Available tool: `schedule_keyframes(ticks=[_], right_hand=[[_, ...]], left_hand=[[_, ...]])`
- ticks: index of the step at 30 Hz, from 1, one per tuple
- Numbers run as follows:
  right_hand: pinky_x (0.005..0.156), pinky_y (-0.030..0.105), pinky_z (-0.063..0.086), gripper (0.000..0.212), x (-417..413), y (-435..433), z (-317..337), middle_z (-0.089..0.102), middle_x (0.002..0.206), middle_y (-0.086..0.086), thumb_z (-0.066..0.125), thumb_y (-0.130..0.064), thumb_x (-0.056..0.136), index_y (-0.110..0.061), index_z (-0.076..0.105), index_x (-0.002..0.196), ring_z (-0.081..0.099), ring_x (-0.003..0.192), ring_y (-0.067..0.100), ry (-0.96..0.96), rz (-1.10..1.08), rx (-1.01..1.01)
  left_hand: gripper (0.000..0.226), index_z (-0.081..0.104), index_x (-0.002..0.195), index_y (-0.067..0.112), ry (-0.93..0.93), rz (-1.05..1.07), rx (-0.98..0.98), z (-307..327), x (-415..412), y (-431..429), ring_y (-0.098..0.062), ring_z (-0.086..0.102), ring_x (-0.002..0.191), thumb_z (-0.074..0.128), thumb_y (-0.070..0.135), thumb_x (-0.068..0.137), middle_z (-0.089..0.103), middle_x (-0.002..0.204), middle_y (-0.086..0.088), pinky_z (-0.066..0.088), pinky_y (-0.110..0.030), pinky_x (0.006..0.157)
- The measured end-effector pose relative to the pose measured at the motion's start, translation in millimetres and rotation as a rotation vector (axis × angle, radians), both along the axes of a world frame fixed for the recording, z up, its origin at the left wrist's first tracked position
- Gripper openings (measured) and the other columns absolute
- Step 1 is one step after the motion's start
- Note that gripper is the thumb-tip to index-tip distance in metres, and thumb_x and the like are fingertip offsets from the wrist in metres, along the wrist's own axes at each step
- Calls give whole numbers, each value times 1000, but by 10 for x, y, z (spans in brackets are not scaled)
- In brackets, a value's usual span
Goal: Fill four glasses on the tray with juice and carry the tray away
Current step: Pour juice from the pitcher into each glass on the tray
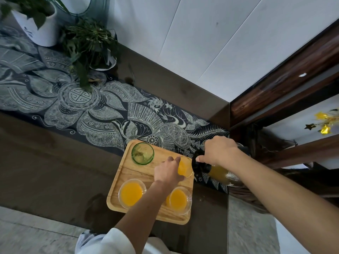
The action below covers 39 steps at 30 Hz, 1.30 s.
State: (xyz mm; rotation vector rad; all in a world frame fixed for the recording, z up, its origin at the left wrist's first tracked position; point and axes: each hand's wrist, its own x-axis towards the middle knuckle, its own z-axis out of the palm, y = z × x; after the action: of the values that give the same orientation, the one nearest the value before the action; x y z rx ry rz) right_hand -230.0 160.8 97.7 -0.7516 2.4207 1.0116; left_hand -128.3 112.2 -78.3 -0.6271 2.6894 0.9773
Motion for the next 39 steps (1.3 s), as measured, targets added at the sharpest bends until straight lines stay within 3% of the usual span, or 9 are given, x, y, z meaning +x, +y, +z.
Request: schedule_keyframes(ticks=[29, 39], right_hand=[[83, 40, 47, 61, 104, -89, 112, 60, 121, 7, 54, -70, 88, -18, 62, 119, 58, 113, 30, 28, 15, 24], [76, 38, 42, 62, 105, -90, 86, 60, 119, 6, 55, -70, 88, -17, 62, 118, 58, 111, 29, 27, 15, 25]], left_hand=[[73, 44, 141, 24, 15, -6, 0, -23, 0, -1, -32, 66, 104, 78, 49, 81, 59, 124, -4, 52, -40, 71], [74, 43, 143, 24, 8, -8, -13, -17, 1, -2, -31, 67, 104, 77, 50, 82, 59, 125, -4, 51, -38, 70]])
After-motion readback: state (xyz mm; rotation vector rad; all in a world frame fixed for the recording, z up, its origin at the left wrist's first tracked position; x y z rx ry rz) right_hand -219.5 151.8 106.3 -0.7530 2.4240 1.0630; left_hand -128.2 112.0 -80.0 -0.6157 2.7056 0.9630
